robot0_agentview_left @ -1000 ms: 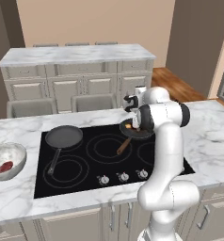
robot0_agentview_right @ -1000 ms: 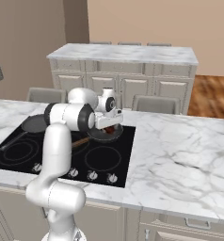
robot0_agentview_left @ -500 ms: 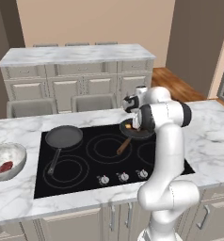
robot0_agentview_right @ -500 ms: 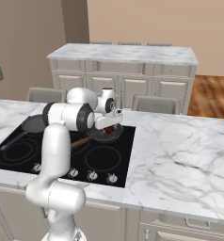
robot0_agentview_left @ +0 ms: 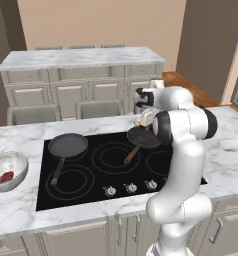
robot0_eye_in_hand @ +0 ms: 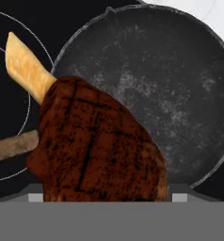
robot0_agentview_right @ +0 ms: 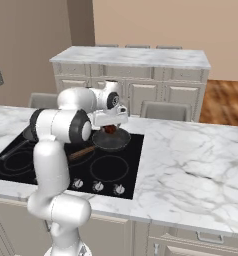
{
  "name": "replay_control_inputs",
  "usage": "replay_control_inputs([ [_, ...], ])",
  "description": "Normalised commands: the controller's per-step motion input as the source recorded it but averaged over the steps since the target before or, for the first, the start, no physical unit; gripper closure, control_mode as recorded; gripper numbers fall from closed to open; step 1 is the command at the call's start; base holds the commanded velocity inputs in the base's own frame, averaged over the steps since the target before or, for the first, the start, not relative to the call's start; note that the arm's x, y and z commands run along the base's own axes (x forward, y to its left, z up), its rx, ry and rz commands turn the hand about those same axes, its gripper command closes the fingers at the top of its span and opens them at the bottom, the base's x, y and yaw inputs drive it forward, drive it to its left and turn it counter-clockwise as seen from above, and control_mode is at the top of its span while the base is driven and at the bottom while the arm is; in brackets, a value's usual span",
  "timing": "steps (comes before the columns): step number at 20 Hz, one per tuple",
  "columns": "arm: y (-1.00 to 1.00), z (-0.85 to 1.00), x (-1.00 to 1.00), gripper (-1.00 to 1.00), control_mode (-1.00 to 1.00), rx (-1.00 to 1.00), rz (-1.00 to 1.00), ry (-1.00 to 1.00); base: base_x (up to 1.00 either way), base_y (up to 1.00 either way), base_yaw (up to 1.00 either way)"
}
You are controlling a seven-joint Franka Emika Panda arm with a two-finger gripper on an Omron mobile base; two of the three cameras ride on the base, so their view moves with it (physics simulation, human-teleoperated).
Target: Place one of the steaks on the plate and the other in the bowl. Then place the bowl in the fridge.
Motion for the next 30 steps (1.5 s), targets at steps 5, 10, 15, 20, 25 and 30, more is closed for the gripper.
replay_control_inputs([
  [5, 0.43, 0.78, -1.0, 1.0, -1.0, 0.02, -0.19, 0.0, 0.0, 0.0, 0.0],
  [10, 0.62, 0.47, -1.0, 1.0, -1.0, -0.03, -0.11, -0.01, 0.0, 0.0, 0.0],
  [15, 0.3, 0.18, -1.0, 1.0, -1.0, -0.03, -0.13, -0.13, 0.0, 0.0, 0.0],
  [20, 0.0, 0.29, -1.0, 1.0, -1.0, 0.0, -0.12, 0.0, 0.0, 0.0, 0.0],
  [25, -0.02, 0.08, -1.0, 1.0, -1.0, 0.0, -0.1, 0.0, 0.0, 0.0, 0.0],
  [30, 0.0, 0.0, -0.41, 1.0, -1.0, 0.0, -0.04, 0.0, 0.0, 0.0, 0.0],
])
